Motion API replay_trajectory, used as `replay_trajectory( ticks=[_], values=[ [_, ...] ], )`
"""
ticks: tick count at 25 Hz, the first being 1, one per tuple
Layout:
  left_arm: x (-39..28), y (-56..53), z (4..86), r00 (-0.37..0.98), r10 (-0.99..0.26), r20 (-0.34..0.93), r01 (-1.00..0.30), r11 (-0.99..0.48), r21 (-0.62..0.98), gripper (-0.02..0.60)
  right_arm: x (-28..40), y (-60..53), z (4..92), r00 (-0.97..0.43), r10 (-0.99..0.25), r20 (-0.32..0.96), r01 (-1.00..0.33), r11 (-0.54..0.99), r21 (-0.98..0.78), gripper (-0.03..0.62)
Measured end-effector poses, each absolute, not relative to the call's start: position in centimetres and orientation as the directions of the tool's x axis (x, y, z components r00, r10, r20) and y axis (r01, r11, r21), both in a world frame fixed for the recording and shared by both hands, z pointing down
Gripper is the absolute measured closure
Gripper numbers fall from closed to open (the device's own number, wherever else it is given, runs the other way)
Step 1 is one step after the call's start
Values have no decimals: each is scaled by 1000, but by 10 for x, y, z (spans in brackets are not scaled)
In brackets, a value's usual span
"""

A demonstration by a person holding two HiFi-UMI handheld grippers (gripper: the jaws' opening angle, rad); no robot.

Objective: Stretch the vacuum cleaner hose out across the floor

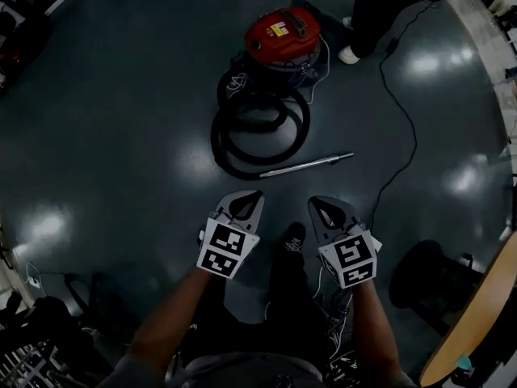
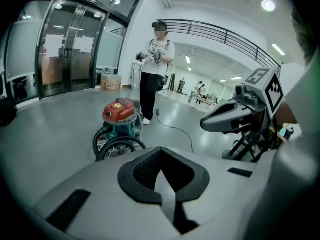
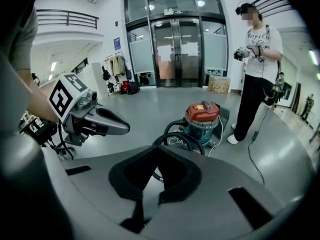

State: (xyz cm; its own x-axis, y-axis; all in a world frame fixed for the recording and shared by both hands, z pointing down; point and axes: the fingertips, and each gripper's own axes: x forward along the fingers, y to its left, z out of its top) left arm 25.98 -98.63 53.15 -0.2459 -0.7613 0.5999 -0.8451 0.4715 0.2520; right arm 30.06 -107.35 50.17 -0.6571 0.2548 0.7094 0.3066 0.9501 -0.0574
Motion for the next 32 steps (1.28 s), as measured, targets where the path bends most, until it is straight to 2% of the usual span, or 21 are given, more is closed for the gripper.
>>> replay_trajectory(
  ticks=[5, 10, 14, 19, 20, 21, 22, 24, 25, 32],
  values=[
    [238, -975, 656, -290, -707, 644, -796, 552, 248, 574, 273, -1064, 647, -576, 295, 762, 414, 910, -40, 588],
    [242, -967, 768, -298, -674, 676, -754, 601, 267, 574, 274, -1057, 781, -494, 351, 796, 503, 862, -68, 588],
    [242, -964, 841, -298, -656, 693, -710, 638, 299, 574, 285, -1052, 895, -362, 426, 829, 634, 764, -116, 588],
    [254, -960, 939, -323, -627, 709, -647, 693, 318, 574, 287, -1066, 1010, -276, 412, 868, 715, 691, -101, 586],
    [256, -959, 957, -329, -620, 712, -630, 706, 324, 574, 284, -1068, 1029, -269, 403, 875, 726, 681, -90, 567],
    [257, -957, 974, -331, -612, 718, -620, 715, 323, 574, 280, -1069, 1047, -260, 394, 882, 742, 666, -79, 510],
    [258, -957, 990, -333, -603, 725, -617, 721, 317, 574, 276, -1069, 1064, -245, 385, 890, 763, 643, -68, 498],
    [258, -958, 1019, -330, -591, 736, -618, 725, 304, 574, 271, -1069, 1095, -204, 363, 909, 814, 579, -49, 405],
    [259, -959, 1031, -326, -590, 739, -614, 727, 309, 574, 270, -1071, 1108, -181, 346, 921, 841, 539, -37, 382],
    [257, -963, 1089, -299, -592, 748, -516, 760, 395, 572, 254, -1074, 1156, -72, 300, 951, 966, 259, -9, 373]
  ],
)
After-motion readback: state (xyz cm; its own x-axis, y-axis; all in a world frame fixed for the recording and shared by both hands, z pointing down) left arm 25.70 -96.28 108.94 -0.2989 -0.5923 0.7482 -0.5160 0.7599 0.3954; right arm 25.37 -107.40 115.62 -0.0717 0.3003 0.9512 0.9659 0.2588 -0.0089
